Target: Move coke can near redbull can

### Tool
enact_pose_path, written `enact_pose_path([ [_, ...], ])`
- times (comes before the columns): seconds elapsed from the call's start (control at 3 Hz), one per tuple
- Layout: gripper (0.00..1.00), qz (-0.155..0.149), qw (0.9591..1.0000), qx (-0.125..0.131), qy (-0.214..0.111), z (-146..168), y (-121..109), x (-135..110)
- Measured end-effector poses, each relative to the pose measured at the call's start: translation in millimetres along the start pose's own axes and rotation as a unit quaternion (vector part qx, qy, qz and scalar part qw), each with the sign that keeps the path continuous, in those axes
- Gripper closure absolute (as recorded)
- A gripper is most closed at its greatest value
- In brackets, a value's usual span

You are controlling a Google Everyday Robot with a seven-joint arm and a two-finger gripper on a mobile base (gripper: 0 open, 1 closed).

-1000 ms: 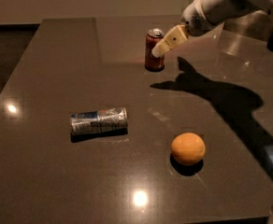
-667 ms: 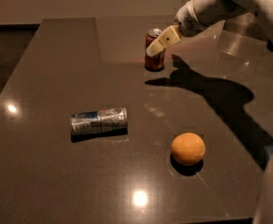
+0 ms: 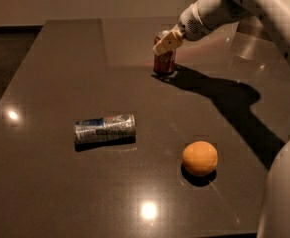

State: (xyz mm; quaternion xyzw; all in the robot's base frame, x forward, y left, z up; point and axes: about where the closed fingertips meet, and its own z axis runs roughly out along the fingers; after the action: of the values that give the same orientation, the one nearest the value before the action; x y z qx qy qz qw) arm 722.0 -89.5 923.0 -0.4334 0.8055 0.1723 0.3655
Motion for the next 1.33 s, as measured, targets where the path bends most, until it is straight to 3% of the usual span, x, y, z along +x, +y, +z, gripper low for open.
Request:
enact_pose_path([
  [0.33, 0.64, -0.007, 0.9999, -0.009, -0.012, -2, 9, -4],
  [0.67, 0.88, -0.031, 0.9986, -0.022, -0.036, -16, 32, -13],
  [1.0, 1.0, -0.07, 0.9949, -0.049, -0.053, -29, 75, -20],
  [1.33, 1.0, -0.092, 0.9917, -0.069, -0.057, -31, 101, -21],
])
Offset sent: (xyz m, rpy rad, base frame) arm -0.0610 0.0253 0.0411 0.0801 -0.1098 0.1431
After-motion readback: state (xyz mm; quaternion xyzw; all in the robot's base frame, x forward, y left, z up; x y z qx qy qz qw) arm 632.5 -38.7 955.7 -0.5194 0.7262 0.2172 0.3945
